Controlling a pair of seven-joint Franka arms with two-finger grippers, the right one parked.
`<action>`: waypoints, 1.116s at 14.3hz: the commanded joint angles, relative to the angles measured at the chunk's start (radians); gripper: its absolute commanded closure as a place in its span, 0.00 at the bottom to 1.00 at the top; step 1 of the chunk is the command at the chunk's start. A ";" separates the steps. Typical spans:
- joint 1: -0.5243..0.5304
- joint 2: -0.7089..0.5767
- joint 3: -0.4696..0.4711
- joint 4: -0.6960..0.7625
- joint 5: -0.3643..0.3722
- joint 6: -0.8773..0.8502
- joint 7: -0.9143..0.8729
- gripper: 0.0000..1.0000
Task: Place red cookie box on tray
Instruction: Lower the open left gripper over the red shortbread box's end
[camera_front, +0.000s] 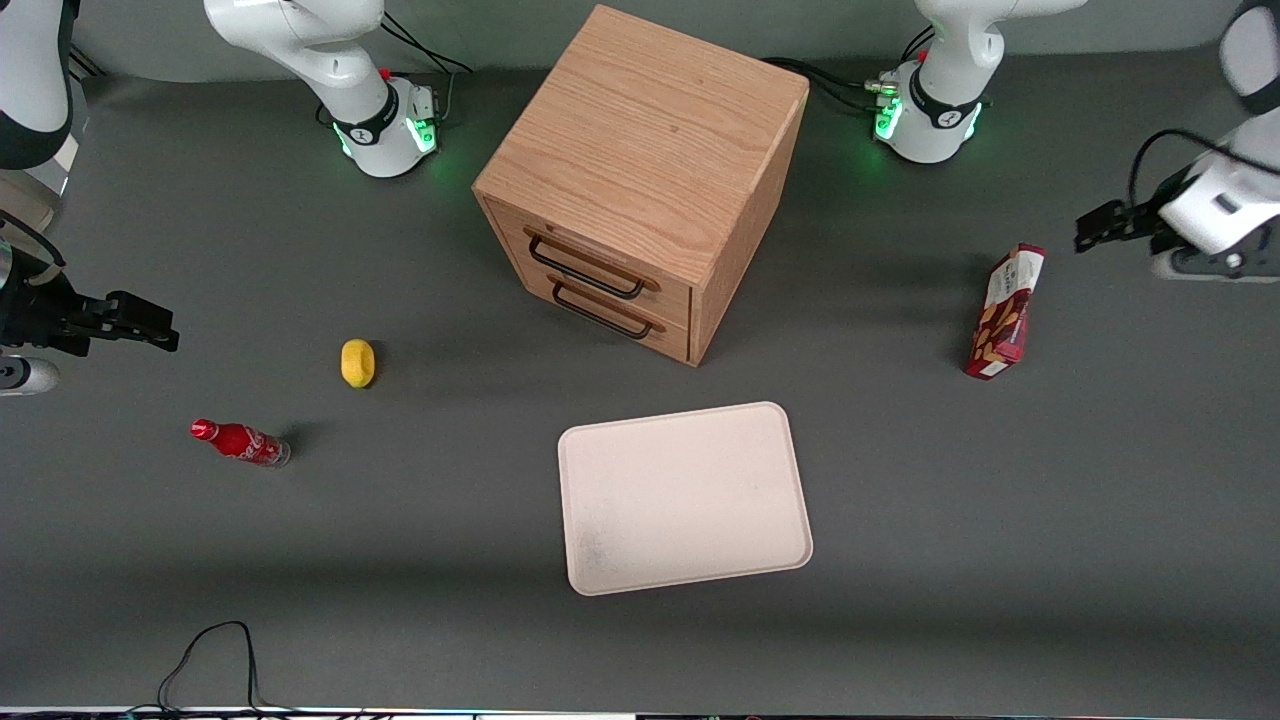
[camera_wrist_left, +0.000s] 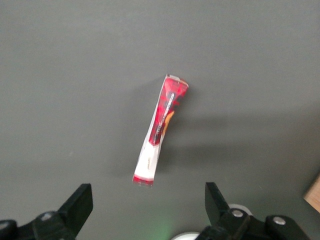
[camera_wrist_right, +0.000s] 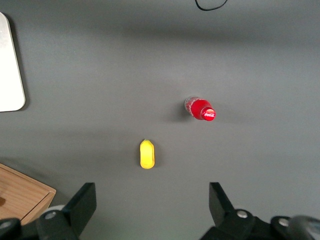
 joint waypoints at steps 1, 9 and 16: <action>-0.003 0.008 0.004 -0.166 -0.003 0.228 0.067 0.00; -0.003 0.299 0.004 -0.243 -0.005 0.621 0.149 0.00; 0.000 0.327 0.004 -0.244 -0.005 0.645 0.176 0.00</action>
